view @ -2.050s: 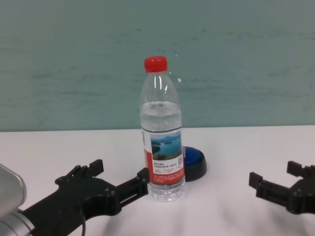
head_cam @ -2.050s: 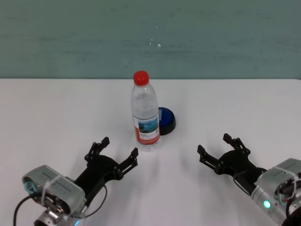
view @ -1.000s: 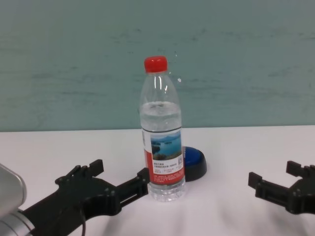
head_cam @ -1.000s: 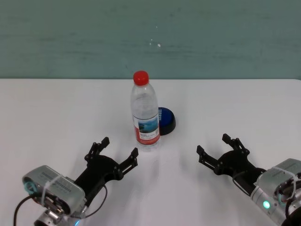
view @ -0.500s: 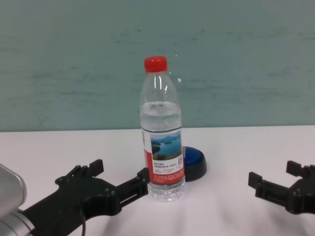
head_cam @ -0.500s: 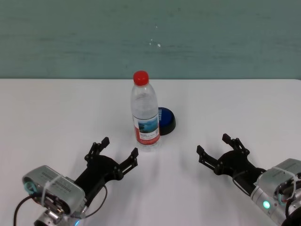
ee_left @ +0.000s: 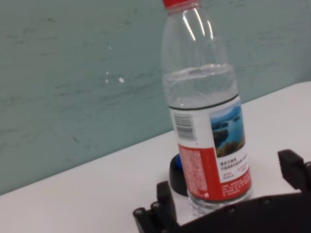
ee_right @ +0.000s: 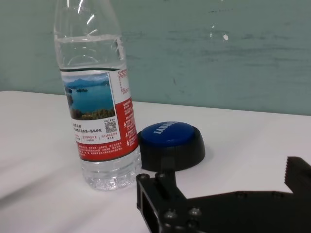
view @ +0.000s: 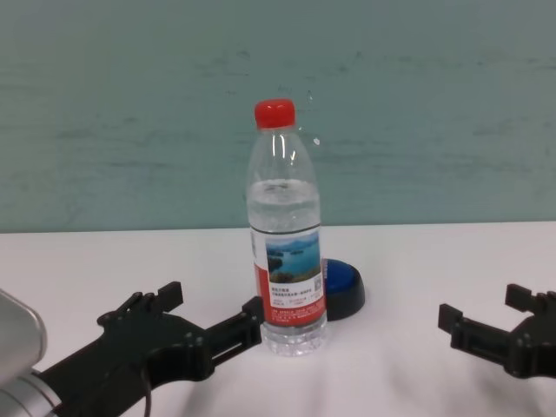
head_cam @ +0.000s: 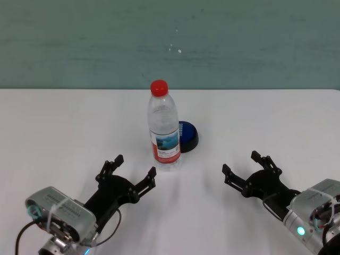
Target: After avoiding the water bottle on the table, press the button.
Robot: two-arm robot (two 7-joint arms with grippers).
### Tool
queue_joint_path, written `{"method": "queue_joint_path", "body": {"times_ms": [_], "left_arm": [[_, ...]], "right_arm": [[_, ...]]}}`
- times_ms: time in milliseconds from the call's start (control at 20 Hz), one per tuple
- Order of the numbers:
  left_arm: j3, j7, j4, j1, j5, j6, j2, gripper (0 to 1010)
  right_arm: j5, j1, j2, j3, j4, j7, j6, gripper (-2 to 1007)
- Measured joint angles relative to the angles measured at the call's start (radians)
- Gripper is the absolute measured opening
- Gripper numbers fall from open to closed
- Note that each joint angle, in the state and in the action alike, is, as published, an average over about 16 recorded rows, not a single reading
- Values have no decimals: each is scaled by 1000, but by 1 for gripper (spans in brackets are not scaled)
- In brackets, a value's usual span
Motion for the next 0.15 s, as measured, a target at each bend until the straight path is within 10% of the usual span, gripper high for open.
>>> {"method": "queue_joint_path", "body": {"times_ms": [150], "left_arm": [[0, 0, 0, 0, 0, 0, 0, 1000]], "right_arm": [[0, 0, 0, 0, 0, 0, 0, 1003]]}}
